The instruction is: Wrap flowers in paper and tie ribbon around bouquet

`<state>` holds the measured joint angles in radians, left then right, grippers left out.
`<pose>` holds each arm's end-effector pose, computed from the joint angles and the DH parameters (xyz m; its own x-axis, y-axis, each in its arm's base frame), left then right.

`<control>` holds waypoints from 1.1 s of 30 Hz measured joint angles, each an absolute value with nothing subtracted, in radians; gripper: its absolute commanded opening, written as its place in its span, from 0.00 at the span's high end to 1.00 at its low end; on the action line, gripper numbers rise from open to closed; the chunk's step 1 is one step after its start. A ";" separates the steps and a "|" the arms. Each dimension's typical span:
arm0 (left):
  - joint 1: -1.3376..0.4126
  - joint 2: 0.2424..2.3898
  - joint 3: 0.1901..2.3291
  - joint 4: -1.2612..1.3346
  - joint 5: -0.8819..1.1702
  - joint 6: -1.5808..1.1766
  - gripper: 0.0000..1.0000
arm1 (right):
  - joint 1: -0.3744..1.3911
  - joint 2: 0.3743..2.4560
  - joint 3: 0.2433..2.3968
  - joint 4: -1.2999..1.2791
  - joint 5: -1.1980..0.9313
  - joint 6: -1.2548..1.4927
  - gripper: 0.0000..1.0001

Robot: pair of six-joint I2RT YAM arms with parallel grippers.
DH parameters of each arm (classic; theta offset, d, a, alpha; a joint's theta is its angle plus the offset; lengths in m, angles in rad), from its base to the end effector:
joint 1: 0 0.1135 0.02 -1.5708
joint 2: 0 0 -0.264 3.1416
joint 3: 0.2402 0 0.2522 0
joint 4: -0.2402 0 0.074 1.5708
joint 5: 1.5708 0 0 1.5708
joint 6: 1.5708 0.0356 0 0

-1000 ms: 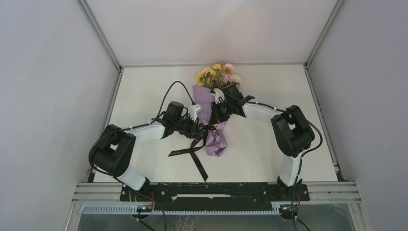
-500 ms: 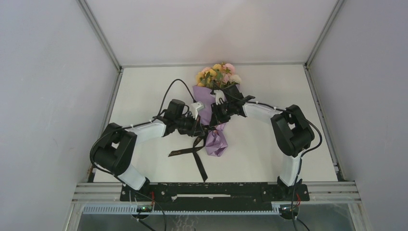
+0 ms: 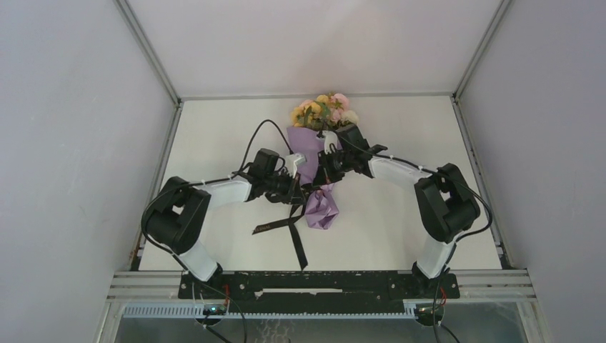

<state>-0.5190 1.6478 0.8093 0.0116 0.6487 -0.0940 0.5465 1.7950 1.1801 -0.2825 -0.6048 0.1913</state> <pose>0.2655 -0.1764 0.1593 -0.7066 0.3175 -0.6324 0.6872 0.5211 -0.5062 0.3123 0.2136 0.1979 -0.7946 -0.3002 -0.5278 -0.5902 0.5863 0.5549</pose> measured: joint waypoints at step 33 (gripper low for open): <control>-0.522 1.736 0.883 0.007 0.635 -0.161 1.00 | 0.382 1.729 1.024 -0.078 -0.797 0.339 0.77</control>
<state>-0.5217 1.7359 0.8833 0.0071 0.6350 -0.1608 0.3820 1.7294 1.0237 -0.0780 -0.7971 0.3386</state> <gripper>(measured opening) 0.006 0.301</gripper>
